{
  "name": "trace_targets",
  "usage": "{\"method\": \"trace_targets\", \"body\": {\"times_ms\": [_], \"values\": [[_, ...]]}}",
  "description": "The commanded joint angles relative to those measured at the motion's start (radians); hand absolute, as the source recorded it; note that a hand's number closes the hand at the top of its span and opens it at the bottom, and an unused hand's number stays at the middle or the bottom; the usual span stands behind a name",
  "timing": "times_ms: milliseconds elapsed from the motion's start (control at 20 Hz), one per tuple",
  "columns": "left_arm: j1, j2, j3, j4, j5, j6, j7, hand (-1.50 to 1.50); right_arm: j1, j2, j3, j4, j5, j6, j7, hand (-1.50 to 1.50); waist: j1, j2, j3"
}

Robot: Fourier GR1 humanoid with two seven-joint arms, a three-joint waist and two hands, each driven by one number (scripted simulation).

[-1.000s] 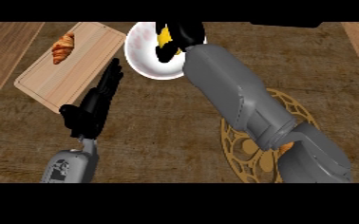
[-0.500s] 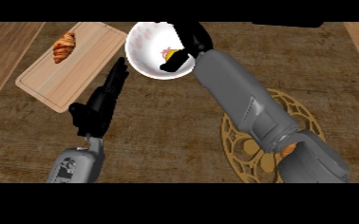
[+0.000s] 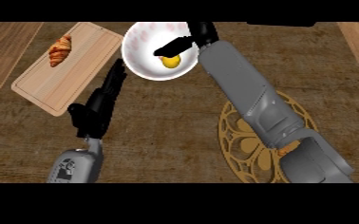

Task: Pick the lemon from the placemat and place it in the bowl

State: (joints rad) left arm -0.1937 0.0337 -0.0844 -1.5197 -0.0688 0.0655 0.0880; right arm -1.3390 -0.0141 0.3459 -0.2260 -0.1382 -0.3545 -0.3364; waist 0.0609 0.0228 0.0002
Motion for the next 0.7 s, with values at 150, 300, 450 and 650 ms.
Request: {"method": "trace_targets", "body": {"times_ms": [150,300,450,650], "values": [[0.009,0.01,0.021,0.014,0.005,-0.004,-0.02,0.0,-0.025,-0.071,-0.124,0.037,-0.086,0.145,-0.023,-1.5,-0.012,-0.004,0.0],[0.02,0.041,0.064,0.055,0.036,-0.038,-0.076,0.0,0.023,-0.059,-0.154,0.022,-0.11,0.208,-0.056,-1.5,-0.026,-0.007,-0.001],[0.036,0.038,0.036,-0.044,0.024,-0.03,0.012,0.0,0.029,-0.12,-0.166,0.01,-0.108,0.303,-0.046,-1.5,-0.032,-0.015,0.0],[0.043,0.008,0.037,0.006,0.013,-0.001,-0.025,0.0,0.114,-0.149,-0.171,0.004,-0.096,0.408,-0.158,-1.5,-0.035,-0.012,0.0]]}}
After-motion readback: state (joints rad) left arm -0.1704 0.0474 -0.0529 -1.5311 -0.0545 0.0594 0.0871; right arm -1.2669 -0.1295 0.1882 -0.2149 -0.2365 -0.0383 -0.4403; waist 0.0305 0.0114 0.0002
